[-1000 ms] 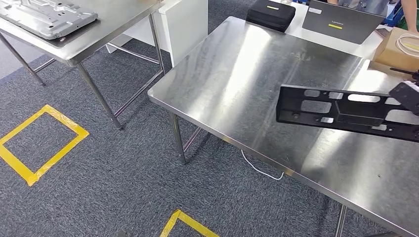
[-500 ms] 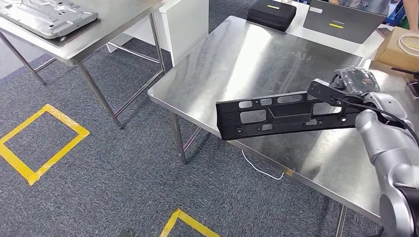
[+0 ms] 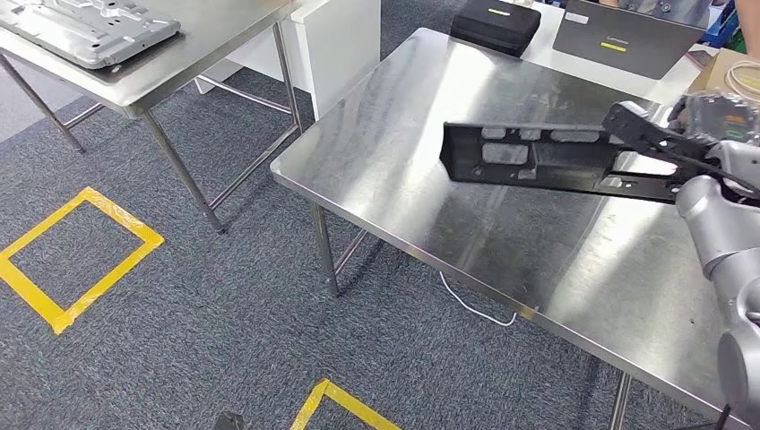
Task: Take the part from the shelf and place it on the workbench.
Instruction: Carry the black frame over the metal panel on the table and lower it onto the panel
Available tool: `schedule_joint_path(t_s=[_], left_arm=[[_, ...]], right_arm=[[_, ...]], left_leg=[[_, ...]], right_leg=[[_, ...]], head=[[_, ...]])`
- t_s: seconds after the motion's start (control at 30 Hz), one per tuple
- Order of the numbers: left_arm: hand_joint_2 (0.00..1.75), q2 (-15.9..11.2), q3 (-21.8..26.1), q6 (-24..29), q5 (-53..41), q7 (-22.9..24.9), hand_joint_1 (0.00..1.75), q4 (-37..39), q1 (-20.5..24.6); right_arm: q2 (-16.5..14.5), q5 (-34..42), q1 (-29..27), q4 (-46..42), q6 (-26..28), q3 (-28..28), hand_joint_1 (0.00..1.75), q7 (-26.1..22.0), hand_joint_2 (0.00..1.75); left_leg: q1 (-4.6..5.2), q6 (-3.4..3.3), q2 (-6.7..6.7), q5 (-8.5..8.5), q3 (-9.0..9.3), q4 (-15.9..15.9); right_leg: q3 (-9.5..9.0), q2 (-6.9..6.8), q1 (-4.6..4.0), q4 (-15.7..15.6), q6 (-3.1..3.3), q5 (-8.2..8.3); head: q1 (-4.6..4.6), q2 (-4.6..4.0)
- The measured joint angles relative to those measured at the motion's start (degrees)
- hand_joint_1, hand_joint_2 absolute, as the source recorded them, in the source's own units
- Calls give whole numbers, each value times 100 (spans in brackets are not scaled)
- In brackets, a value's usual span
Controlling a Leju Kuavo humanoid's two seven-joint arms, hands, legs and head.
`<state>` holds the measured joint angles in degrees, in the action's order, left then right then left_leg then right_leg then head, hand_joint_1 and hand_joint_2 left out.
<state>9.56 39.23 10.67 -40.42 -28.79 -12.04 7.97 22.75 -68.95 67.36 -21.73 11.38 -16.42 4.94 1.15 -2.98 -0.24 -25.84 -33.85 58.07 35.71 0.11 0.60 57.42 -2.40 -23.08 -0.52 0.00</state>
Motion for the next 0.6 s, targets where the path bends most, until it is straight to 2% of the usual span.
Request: schedule_joint_path(t_s=[0.1,0.37,0.6], left_arm=[[175,-5,-2,-185,-11,73,0,0,1],[175,-1,-4,-5,-125,357,0,0,2],[175,2,-4,2,-165,392,0,0,2]], right_arm=[[128,16,130,57,-32,52,175,-36,175],[218,10,167,152,-10,94,175,-61,175],[276,8,166,180,-10,104,175,-87,175]], left_leg=[[-1,-1,7,-1,1,0],[-5,0,8,0,2,0],[-5,1,8,1,3,0]], right_leg=[[1,5,2,0,-1,0],[7,5,-4,-1,-1,0],[7,5,-5,0,-1,1]], head=[[0,0],[-1,0],[-1,0]])
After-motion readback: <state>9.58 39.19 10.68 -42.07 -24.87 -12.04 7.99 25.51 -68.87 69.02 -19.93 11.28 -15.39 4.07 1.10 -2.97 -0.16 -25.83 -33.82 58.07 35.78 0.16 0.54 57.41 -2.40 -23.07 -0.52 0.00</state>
